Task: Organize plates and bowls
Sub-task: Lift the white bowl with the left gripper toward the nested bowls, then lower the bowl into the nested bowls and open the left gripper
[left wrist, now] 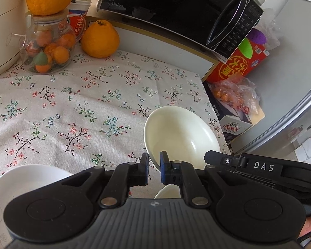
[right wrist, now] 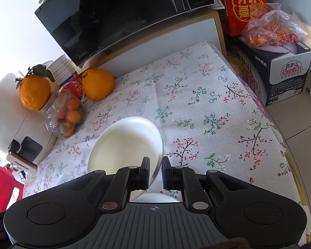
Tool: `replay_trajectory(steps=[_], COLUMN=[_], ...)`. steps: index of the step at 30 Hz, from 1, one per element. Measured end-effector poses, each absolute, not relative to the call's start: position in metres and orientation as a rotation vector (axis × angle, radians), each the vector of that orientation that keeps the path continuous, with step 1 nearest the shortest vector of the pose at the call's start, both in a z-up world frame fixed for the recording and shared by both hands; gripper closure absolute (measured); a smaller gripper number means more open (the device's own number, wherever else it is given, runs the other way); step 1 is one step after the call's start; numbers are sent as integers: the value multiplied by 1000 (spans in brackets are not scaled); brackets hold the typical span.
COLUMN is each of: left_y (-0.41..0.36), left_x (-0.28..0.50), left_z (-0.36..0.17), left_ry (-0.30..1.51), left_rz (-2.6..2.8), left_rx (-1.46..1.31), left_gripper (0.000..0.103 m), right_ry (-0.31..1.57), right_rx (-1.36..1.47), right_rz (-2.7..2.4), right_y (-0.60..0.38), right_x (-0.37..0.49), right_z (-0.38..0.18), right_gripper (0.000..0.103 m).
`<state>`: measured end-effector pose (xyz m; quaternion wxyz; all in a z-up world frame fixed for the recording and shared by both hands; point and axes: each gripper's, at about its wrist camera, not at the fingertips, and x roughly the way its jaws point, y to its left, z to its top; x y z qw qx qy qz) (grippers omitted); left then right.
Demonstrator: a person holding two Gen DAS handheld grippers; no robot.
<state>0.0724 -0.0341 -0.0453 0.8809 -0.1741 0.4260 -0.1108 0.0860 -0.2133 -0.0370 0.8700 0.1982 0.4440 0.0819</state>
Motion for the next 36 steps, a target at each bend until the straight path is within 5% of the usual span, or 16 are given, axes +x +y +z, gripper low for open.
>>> replay_trajectory(steps=[36], left_y=[-55], left_x=[36], left_z=[-35], left_ry=[831], left_rz=[-261], left_rx=[-252], left_gripper=[94], right_ry=[930], right_rx=[331], right_rz=[203], right_y=[-225], right_x=[47], right_z=[-23], right_gripper=[89])
